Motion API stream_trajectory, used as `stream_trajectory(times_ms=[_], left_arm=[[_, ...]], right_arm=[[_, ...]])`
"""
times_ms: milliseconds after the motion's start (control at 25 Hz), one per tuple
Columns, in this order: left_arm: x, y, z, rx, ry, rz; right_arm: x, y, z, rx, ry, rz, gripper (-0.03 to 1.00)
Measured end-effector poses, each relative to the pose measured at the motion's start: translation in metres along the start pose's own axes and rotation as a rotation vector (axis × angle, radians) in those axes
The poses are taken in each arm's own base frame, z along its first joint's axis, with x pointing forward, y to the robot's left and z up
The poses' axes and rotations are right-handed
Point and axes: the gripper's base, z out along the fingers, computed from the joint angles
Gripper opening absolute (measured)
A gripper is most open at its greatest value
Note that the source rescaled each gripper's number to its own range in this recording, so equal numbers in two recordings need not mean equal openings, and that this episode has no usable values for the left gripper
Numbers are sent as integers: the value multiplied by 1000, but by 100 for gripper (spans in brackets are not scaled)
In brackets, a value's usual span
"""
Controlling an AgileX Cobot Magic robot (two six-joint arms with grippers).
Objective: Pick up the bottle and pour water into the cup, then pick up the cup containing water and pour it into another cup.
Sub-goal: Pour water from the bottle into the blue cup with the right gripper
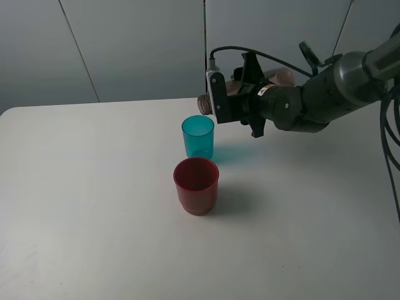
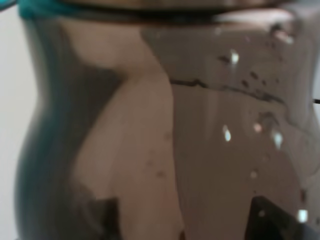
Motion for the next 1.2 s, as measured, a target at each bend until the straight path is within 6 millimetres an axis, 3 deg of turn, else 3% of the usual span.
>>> stream_trajectory(times_ms=[480, 1200], left_arm=[[0, 0, 0, 0, 0, 0], [0, 0, 0, 0, 0, 0]], right_arm=[[0, -5, 0, 55, 9, -139, 0], [1, -14, 1, 121, 27, -207, 0]])
